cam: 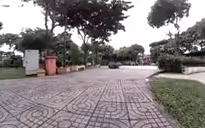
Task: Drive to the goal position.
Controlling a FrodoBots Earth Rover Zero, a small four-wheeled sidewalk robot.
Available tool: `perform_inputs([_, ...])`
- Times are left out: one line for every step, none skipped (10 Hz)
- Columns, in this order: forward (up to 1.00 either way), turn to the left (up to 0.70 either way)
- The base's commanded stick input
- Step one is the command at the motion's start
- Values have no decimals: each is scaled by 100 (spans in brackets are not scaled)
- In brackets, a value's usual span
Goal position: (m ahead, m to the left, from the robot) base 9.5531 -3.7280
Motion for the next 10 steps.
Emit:
perform_inputs([70,0])
perform_inputs([70,-25])
perform_inputs([70,-27])
perform_inputs([70,-27])
perform_inputs([70,-23])
perform_inputs([70,0])
perform_inputs([70,0])
perform_inputs([70,0])
perform_inputs([70,0])
perform_inputs([70,0])
